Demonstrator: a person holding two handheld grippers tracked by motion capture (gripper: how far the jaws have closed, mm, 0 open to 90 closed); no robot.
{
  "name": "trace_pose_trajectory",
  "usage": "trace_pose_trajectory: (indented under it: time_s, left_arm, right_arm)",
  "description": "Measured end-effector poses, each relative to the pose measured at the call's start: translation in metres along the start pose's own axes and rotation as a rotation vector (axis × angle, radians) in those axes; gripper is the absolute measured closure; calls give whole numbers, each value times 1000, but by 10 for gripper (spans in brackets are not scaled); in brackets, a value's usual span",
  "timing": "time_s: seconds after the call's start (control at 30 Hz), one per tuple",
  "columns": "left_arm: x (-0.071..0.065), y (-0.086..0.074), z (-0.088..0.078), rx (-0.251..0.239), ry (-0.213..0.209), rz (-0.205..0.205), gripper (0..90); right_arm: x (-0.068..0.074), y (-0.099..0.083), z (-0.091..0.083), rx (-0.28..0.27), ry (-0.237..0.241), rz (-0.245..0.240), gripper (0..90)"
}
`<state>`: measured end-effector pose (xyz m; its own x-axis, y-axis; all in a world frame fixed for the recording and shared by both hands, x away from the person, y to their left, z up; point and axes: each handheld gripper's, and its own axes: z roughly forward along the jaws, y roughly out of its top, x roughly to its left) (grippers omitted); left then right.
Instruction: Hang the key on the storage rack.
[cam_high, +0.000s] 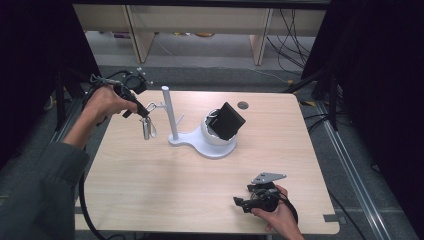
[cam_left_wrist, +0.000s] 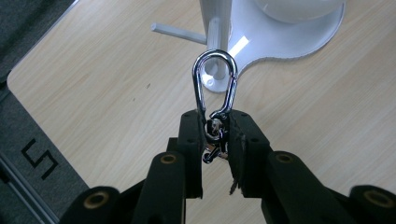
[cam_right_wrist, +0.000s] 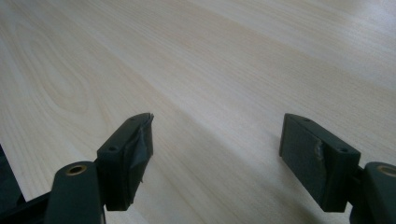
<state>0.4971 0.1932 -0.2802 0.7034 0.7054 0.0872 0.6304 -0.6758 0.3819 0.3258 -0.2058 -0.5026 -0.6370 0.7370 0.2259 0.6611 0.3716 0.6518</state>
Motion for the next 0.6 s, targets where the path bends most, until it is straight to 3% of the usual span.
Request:
trace_pose_trajectory:
  time_s: [0.03,0.17,0.33,0.4,0.6]
  left_arm:
    - [1,1,1,-4,9,4,750]
    - [1,4,7,-6,-3,-16,750]
    - [1,8,14,6,-3,-1,750]
    - [0,8,18,0,-8,-20,750]
    - [-1,11,29,-4,-17,-18,748]
  right_arm:
    - [-2,1,0,2,2,-18,269]
    - [-2,1,0,-1,6,-18,269]
    - [-2,1,-1,1,8,-16,269]
    - [-2,1,0,-2,8,-14,269]
    - [-1,1,0,-2,10,-17,270]
